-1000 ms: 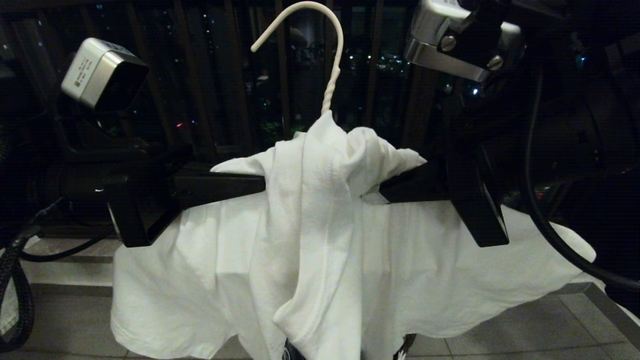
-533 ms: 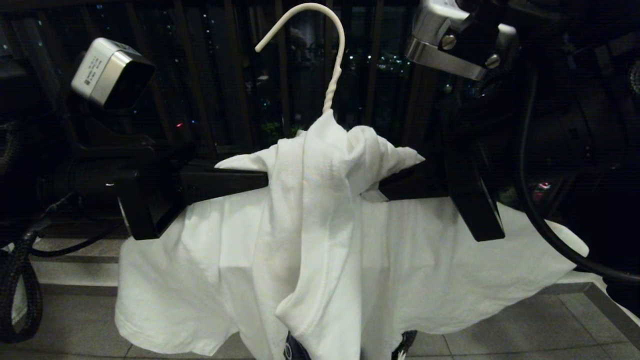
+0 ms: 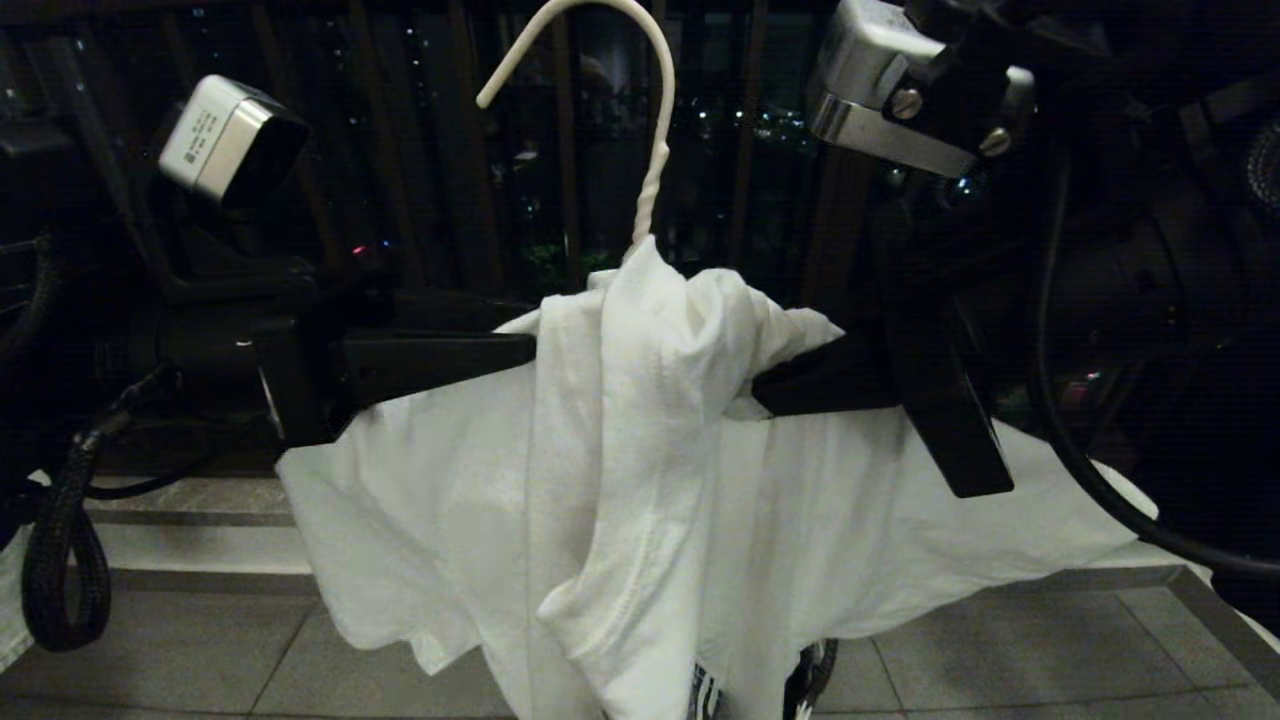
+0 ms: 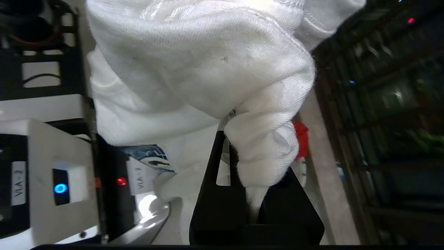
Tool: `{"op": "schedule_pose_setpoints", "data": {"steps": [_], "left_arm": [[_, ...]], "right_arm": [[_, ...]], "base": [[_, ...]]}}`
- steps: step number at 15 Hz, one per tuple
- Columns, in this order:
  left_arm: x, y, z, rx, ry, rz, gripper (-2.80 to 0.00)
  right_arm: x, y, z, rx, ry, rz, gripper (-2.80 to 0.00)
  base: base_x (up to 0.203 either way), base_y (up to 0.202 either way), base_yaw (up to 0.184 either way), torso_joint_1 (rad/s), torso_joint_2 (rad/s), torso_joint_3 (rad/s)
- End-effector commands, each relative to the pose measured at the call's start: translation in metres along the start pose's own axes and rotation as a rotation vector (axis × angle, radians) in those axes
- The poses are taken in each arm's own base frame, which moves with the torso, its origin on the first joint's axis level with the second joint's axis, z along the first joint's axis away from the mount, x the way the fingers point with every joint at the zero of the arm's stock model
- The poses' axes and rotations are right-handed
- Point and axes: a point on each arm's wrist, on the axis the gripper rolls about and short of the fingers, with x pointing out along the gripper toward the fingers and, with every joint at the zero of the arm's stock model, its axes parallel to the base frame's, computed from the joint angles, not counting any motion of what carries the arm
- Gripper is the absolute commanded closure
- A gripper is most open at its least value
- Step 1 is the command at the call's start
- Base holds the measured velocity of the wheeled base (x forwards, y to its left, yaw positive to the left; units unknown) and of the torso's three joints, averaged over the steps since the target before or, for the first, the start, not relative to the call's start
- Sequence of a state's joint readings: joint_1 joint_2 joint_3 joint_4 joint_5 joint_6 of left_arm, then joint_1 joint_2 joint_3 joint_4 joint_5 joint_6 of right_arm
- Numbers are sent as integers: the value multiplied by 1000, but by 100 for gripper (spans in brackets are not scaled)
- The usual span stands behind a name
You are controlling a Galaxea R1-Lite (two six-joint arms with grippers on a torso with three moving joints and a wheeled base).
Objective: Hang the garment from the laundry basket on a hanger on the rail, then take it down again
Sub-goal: Hang the clothes rack on the clothesline
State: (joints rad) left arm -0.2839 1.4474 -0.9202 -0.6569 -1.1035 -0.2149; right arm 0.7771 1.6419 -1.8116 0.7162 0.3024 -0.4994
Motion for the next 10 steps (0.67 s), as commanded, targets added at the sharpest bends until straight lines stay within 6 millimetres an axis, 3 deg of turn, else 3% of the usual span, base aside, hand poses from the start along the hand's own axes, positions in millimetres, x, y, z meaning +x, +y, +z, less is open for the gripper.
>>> {"op": "schedule_pose_setpoints", "data": {"steps": [1,6,10], "left_arm": [[-6,2,3,16,-9,20,-280],[-13,5,21,47,-70,170,-280],[-16,-4,58,-89,-229,295,-280]], "right_arm": [[-1,-4,-3,11,0,4,0],[-2,-17,-9,29,-49,-7,0],[-3,-32,-19,54,-131,-19,0]], "base": [[0,0,0,0,0,0],[0,0,0,0,0,0],[0,0,0,0,0,0]]}}
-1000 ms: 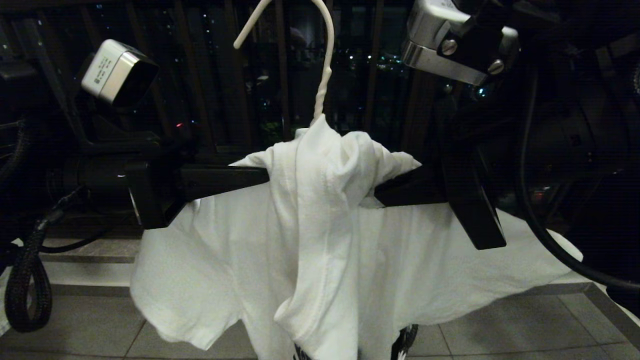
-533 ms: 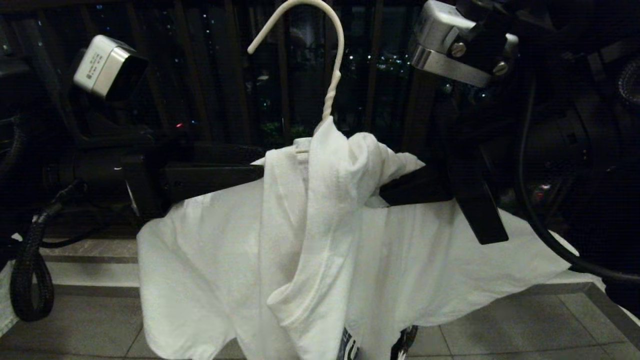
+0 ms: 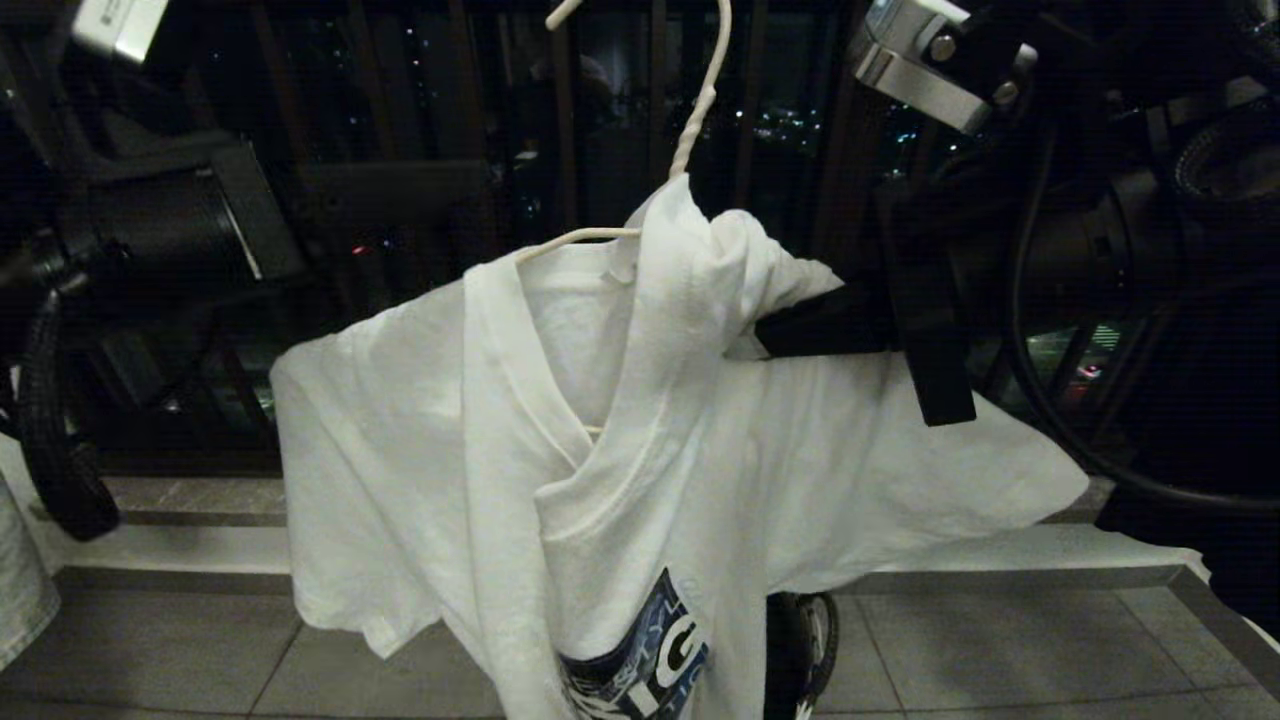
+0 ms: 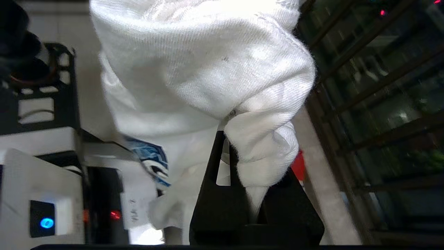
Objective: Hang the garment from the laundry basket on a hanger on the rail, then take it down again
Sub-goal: Hang the clothes rack on the clothesline
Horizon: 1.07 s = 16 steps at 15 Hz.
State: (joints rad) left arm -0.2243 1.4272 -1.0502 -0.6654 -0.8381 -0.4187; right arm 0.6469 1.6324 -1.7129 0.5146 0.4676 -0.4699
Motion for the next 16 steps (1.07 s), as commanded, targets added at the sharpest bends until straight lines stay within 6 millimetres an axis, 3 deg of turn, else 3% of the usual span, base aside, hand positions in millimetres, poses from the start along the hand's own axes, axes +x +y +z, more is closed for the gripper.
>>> {"op": "schedule_pose_setpoints", "data": {"steps": [1,3,4,9,11,13,16], "left_arm": [[0,-7,18,-42,-72,39,-280],[0,-8,26,-38,-124,93,-280],[0,-8,29,-56,-151,121,0],[-2,-12,31,-79,-159,123,0],[-1,-8,24,-93,-136,131,0],[-6,-6,9,-69,-80,161,0],[-20,-19,1,-143,23,195,0]], "right_arm": [[-6,-4,-5,19,-13,-3,0],[-7,-9,-8,18,-47,-31,0],[-7,-10,-10,37,-52,-39,0],[-12,-17,-14,57,-58,-83,0],[-24,-25,-18,76,-71,-144,0],[-40,-24,-29,146,-57,-186,0],[-53,-21,-51,209,-4,-223,0]], "base": [[0,0,0,0,0,0],[0,0,0,0,0,0],[0,0,0,0,0,0],[0,0,0,0,0,0],[0,0,0,0,0,0],[0,0,0,0,0,0],[0,0,0,0,0,0]]}}
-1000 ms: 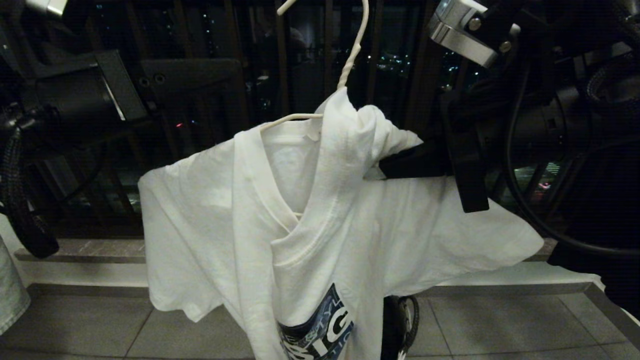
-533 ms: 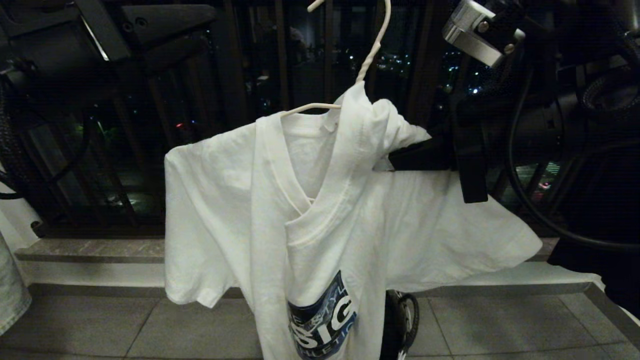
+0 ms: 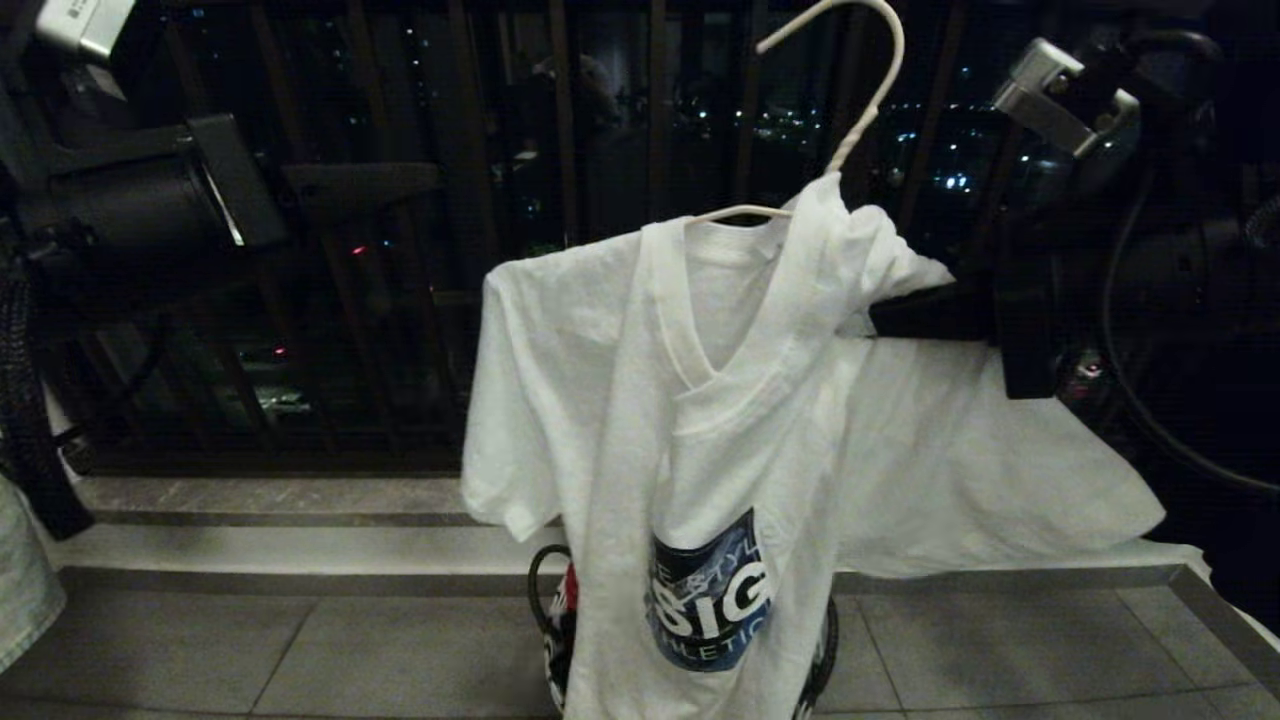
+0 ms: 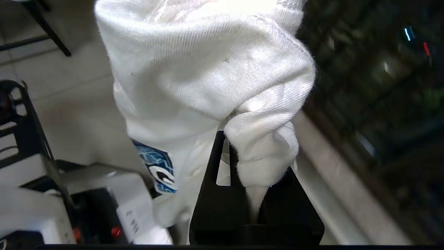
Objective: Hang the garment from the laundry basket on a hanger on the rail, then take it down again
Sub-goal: Hang the clothes rack on the clothesline
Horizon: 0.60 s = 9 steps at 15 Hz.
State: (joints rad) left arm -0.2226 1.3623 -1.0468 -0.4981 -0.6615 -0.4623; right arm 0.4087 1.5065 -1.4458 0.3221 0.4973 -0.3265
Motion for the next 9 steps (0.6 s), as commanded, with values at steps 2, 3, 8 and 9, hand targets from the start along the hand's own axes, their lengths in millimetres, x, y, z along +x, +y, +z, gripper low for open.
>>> {"op": "schedule_pose_setpoints", "data": {"steps": [2,3,8,9], "left_arm": [[-12,-16,6,-66,101,-25,0],[-8,-12,4,-86,132,-39,0],[14,-8,-7,-126,194,-86,0],[18,-8,-10,-132,207,-98,0]], "right_arm": [[-13,-1,-16,47,33,-30,0],[-12,-2,-21,62,50,-33,0],[-9,-1,-47,82,77,-44,0],[-7,-2,-52,67,47,-59,0]], "base": [[0,0,0,0,0,0],[0,0,0,0,0,0],[0,0,0,0,0,0],[0,0,0,0,0,0]]}}
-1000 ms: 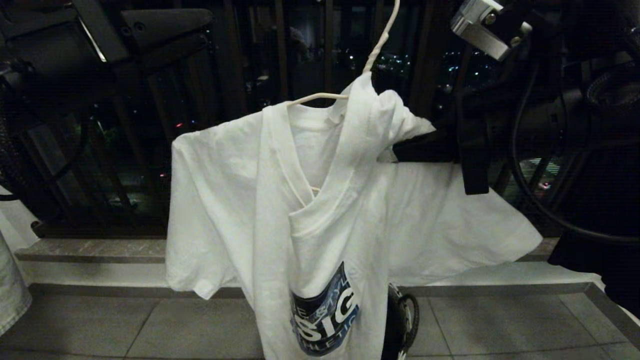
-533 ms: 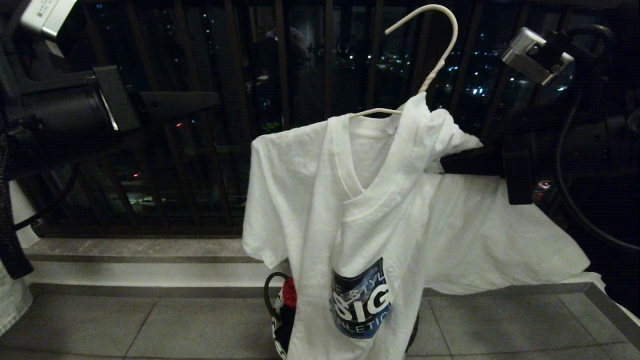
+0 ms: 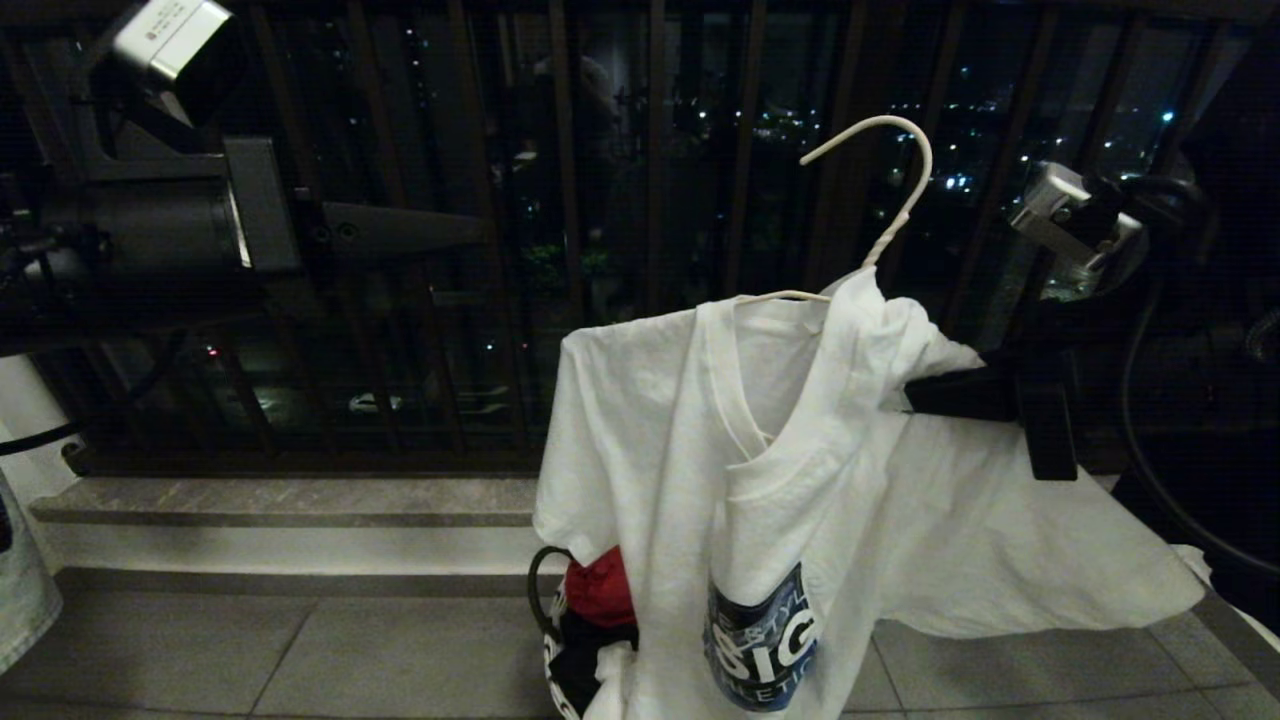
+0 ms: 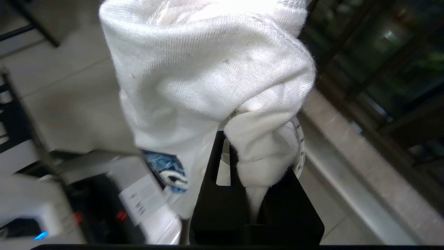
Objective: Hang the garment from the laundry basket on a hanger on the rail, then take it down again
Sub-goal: Hang the clothes rack on the clothesline
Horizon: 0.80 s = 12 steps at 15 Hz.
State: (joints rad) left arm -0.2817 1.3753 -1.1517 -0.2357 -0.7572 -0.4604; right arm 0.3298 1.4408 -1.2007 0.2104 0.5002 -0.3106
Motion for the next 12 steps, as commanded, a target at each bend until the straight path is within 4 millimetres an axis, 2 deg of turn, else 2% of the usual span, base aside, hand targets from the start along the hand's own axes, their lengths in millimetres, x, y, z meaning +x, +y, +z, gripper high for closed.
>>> {"op": "schedule_pose_setpoints", "data": {"steps": [1,5,12], "left_arm": [[12,3,-6,-22,35,-26,0],[19,2,-10,-30,55,-46,0],[20,-6,-15,-69,112,-57,0]], "right_arm": [[2,-1,-7,-33,-61,-24,0],[-3,2,-8,-65,-119,-47,0],[-22,14,-12,-79,-134,-57,0]], "base": [[0,0,0,4,-34,-22],[0,0,0,32,-214,-280],[0,0,0,112,-504,-332]]}}
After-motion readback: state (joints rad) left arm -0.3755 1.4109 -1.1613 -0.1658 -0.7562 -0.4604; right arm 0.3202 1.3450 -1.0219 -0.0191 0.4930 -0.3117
